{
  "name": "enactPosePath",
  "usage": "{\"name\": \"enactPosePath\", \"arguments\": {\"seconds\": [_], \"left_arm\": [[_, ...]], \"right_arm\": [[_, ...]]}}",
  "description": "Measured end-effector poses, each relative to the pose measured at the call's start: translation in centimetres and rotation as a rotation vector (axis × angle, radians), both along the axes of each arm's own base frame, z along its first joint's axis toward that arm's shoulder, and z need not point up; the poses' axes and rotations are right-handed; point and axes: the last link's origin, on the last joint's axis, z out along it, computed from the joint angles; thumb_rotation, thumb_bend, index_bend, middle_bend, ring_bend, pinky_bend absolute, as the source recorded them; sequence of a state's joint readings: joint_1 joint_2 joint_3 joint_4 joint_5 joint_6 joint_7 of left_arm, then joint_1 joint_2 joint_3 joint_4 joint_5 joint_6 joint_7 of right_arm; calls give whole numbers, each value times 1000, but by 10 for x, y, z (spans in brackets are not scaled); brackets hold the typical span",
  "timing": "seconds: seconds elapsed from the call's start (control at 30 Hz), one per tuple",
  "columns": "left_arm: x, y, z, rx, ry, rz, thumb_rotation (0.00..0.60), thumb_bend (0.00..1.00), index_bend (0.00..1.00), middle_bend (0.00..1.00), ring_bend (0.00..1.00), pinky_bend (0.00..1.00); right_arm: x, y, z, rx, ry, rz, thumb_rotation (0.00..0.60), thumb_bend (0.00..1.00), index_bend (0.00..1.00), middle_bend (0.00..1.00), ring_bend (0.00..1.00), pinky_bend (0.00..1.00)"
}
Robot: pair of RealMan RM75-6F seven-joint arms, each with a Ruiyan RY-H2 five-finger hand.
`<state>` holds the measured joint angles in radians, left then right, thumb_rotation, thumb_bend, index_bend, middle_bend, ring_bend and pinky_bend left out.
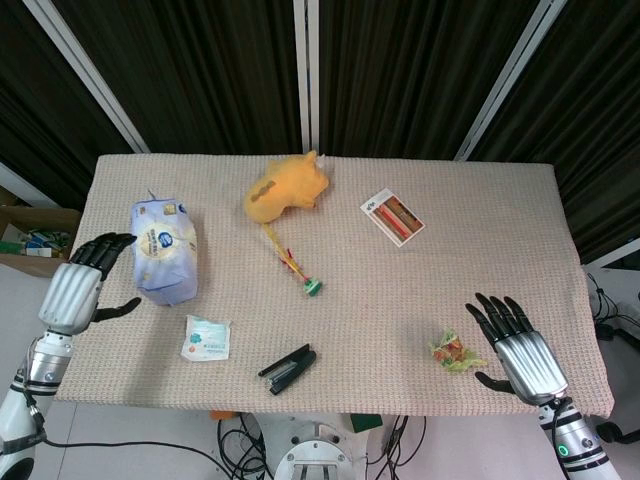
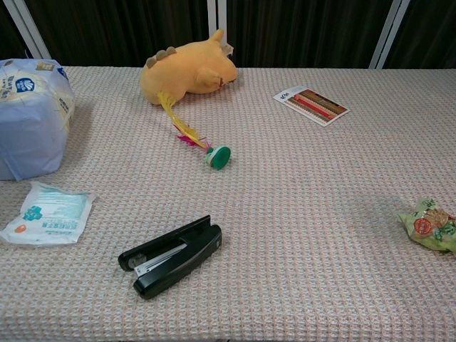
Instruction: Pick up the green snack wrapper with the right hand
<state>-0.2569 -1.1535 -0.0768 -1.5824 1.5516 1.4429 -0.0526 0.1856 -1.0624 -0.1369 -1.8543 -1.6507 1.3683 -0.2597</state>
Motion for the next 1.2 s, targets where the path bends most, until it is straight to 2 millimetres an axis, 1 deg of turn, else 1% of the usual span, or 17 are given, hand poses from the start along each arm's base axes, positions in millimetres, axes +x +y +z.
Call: {"name": "enactPosePath", "arguments": {"seconds": [0.1,0.13,0.2,0.3,0.43,0.57,0.63,0.67,0.7,0.77,0.8,0.83,0.9,0.97,1.03,1.17,1.2], "left_arm": [[-24,-32,-5,24,90,68,600,95,144,161,110,201],[-30,-39,-7,20,102,85,600,95,144,161,110,201],[-38,-47,-11,17,102,102,600,95,144,161,110,200],[-46,-52,-18,19,75,104,600,95,144,161,110,200],[-46,-55,-22,21,60,92,600,95,145,162,110,200],[-48,-53,-24,8,55,102,600,95,144,162,110,201],[-49,-52,-26,-2,54,108,600,95,144,161,110,201],[-49,-52,-26,-5,54,109,600,95,144,161,110,200],[-49,-51,-26,-6,54,107,600,95,144,161,110,200],[-49,-51,-25,-6,53,106,600,96,144,161,110,200],[-49,-51,-24,-6,52,107,600,96,144,161,110,200],[-49,-51,-24,-6,50,108,600,96,144,161,110,200],[-49,-51,-23,-8,49,112,600,95,144,162,110,200],[-50,-52,-23,-9,47,112,600,95,145,162,110,201],[-49,-52,-23,-13,45,112,600,96,145,162,110,201],[-49,-52,-24,-17,41,112,600,95,144,161,110,200],[-49,-52,-24,-18,40,113,600,95,144,162,110,201]], "right_arm": [[-10,10,-6,54,49,-65,600,104,0,0,0,0],[-12,11,-7,60,52,-72,600,110,0,0,0,0],[-17,11,-13,70,45,-88,600,127,0,0,0,0],[-24,8,-25,86,36,-102,600,144,0,0,0,0],[-30,-1,-45,78,47,-95,600,166,0,21,0,13],[-29,-9,-61,86,48,-92,600,177,0,56,1,109],[-30,-14,-68,86,55,-93,600,184,16,102,35,169],[-30,-16,-71,84,56,-94,600,196,64,147,83,219],[-30,-18,-74,79,58,-93,600,212,132,198,141,272],[-30,-21,-77,70,64,-90,600,267,319,316,263,391],[-31,-22,-78,66,67,-88,600,297,395,361,307,439],[-31,-22,-79,64,69,-87,600,326,444,387,331,467],[-32,-23,-81,63,68,-89,600,376,495,413,347,487],[-33,-23,-82,67,65,-93,600,450,553,449,360,497],[-33,-24,-82,67,63,-90,600,475,606,484,387,518],[-31,-25,-79,44,60,-72,600,507,749,596,491,628],[-31,-25,-78,32,59,-66,600,514,769,612,506,647]]}}
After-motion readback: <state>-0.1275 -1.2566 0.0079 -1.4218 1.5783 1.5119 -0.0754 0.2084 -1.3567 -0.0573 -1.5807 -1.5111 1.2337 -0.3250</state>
